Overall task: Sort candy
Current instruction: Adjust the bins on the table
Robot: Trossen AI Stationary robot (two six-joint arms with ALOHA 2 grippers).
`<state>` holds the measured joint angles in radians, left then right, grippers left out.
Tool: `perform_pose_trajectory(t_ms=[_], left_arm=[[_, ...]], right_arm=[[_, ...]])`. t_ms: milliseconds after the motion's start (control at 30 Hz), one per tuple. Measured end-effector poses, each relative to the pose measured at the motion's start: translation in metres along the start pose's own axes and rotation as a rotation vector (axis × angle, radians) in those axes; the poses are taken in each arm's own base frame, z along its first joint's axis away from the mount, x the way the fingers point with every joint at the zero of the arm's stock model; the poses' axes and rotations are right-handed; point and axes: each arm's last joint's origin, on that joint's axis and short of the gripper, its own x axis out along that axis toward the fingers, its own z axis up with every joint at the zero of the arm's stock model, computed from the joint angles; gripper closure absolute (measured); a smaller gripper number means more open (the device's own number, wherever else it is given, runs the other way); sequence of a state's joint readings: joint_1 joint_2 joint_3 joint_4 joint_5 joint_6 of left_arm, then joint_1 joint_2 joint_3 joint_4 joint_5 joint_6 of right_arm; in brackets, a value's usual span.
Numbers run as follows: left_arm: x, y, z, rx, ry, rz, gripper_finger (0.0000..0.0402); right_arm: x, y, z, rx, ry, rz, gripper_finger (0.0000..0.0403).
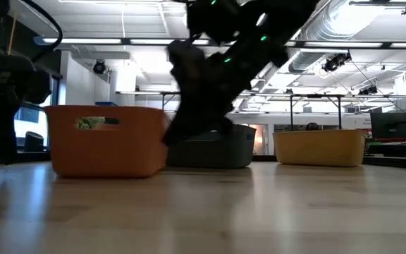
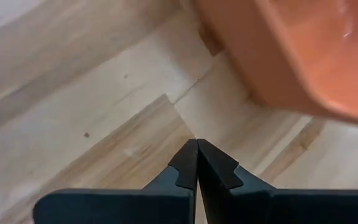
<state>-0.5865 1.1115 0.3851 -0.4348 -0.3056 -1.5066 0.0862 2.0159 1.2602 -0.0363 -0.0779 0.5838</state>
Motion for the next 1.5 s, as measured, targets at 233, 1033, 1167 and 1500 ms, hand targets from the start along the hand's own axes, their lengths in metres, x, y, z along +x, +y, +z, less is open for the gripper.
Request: perform_pose_trajectory(t_ms=[233,1033,1167,1500], left_arm=[[-0.001,0.001,0.002,-0.002,-0.050,0.006,0.0401],[-0.008,0.000,0.008,-0.030,-0.162,-0.031,0.0401],[-0.008,0.000,0.008,-0.023,-0.168,-0.029,0.0401],[-0.008,0.000,0.008,-0.004,-0.178,-0.028,0.0401]], right_arm=[[-0.002,-0.010,0.039,0.002,-0.116,0.024,0.0403],[-0.082,-0.073,0.047,0.012,0.296,-0.461,0.0403],[-0.079,-0.064,0.042,0.008,0.325,-0.401,0.0403],[-0.061,-0.026,0.035,0.082,0.295,-0.157,0.0403]])
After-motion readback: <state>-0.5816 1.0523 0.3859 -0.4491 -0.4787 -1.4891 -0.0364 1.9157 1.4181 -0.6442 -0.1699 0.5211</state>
